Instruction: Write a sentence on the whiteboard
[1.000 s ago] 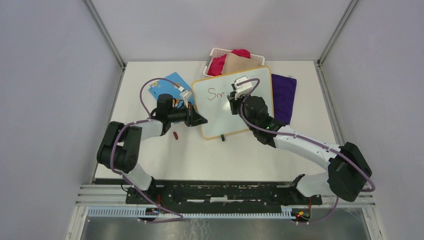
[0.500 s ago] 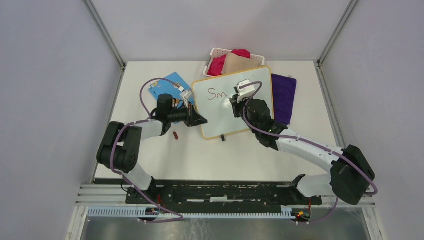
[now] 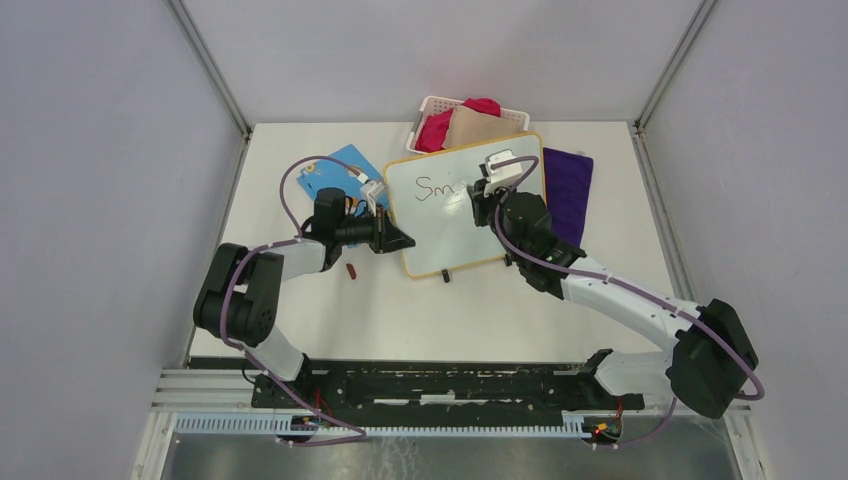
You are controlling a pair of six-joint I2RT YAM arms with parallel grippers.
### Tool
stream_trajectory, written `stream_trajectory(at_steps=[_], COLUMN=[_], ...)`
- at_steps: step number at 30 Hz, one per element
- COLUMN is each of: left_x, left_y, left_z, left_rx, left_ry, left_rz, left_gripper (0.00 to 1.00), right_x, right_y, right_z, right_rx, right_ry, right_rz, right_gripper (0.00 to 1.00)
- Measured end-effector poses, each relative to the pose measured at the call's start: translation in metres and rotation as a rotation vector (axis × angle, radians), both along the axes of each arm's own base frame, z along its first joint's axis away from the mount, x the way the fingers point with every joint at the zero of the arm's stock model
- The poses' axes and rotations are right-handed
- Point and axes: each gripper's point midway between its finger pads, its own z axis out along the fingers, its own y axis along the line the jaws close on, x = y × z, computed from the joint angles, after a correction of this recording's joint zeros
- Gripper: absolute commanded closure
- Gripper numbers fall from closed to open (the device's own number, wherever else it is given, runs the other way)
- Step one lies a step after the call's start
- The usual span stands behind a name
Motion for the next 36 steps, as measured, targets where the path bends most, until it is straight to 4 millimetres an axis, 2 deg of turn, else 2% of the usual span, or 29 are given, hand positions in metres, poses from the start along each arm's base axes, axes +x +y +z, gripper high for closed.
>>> stream_trajectory(at_steps=[9, 36], left_x=[0.000, 0.000], left_y=[0.000, 0.000], left_z=[0.000, 0.000], left_rx=[0.002, 0.007], left_ry=[-0.001, -0.005], left_rz=[-0.001, -0.002], left_gripper=[0.98, 0.98], right_x=[0.003, 0.006], right_y=[0.005, 0.009], right_z=[-0.015, -0.021], right_rx=[-0.022, -0.017], right_ry=[0.029, 0.035], right_rz=[0.015, 0.019], right_gripper=[1.00, 1.00])
